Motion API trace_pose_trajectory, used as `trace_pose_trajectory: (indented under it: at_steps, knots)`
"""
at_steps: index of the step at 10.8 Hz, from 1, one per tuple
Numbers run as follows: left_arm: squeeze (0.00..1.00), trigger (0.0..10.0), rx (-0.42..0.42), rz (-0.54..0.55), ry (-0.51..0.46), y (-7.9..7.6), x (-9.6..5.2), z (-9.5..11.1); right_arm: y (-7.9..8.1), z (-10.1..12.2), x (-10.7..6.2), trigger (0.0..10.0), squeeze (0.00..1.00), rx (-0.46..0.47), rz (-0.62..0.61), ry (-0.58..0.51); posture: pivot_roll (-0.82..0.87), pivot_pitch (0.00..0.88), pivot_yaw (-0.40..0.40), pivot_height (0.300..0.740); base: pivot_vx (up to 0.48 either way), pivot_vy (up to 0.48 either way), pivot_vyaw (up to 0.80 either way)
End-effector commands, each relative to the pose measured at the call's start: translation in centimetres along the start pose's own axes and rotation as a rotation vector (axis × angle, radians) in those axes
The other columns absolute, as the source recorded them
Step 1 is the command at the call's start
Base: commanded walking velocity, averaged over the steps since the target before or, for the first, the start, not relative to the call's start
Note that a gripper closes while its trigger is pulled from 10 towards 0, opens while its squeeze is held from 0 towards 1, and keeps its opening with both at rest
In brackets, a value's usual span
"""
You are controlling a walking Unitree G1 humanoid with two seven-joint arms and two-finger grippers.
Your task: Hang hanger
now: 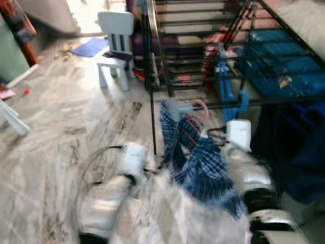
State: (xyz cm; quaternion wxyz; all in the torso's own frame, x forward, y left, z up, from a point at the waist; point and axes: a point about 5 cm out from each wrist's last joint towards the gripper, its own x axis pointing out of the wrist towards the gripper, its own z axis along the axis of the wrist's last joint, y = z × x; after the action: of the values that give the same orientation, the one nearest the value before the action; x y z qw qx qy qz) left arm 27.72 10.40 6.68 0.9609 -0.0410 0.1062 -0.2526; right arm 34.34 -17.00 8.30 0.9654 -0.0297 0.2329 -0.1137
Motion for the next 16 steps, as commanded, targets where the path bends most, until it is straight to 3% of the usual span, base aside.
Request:
trace_pose_trajectory:
  at_steps: [1,4,6,8,9,10,11,14,15,16]
  knots:
    - [0.00,10.0,0.003,-0.031,-0.021,-0.8,0.2,0.4,-1.1,1.3,0.1,10.0,0.00,0.017,-0.037,-0.048,-0.08,0.022,0.045,0.740,0.000,0.000,0.00]
    - [0.00,10.0,0.012,-0.018,-0.002,-0.6,0.1,0.3,-2.1,2.7,0.7,10.0,0.00,0.034,-0.042,-0.050,-0.07,0.029,0.050,0.740,0.000,0.000,0.00]
    - [0.00,10.0,0.015,-0.011,-0.001,-0.7,0.1,0.3,-2.3,4.0,1.0,10.0,0.00,-0.031,-0.030,-0.130,-0.07,0.036,0.049,0.740,0.000,0.000,0.00]
    - [0.00,10.0,0.022,0.002,-0.001,-0.6,0.1,0.4,-2.5,3.6,1.4,10.0,0.00,-0.121,-0.055,-0.166,-0.06,0.039,0.045,0.740,0.000,0.000,0.00]
    - [0.00,10.0,0.025,0.010,0.000,-0.4,0.0,0.3,-2.3,2.7,1.5,10.0,0.00,-0.181,-0.062,-0.173,-0.06,0.039,0.046,0.740,0.000,0.000,0.00]
    - [0.00,10.0,0.029,0.014,0.003,-0.3,0.0,0.2,-2.1,1.5,1.6,10.0,0.00,-0.156,-0.046,-0.146,-0.05,0.040,0.047,0.740,0.000,0.000,0.00]
    - [0.00,10.0,0.035,0.013,0.005,-0.4,0.0,0.2,-2.0,-0.3,1.7,10.0,0.00,-0.191,-0.039,-0.094,-0.05,0.040,0.049,0.740,0.000,0.000,0.00]
    - [0.00,10.0,0.039,0.016,0.004,-0.3,0.1,0.4,-1.4,-0.5,1.9,10.0,0.00,-0.192,-0.004,-0.089,-0.05,0.040,0.051,0.740,0.000,0.000,0.00]
    - [0.00,10.0,0.042,0.016,-0.001,-0.4,0.2,0.5,-1.1,0.4,2.0,10.0,0.00,-0.141,0.013,-0.092,-0.04,0.041,0.052,0.740,0.000,0.000,0.00]
    - [0.00,10.0,0.043,0.021,-0.001,-0.4,0.1,0.5,-0.2,2.9,2.1,10.0,0.00,-0.050,0.027,-0.101,-0.05,0.040,0.053,0.740,0.000,0.000,0.00]
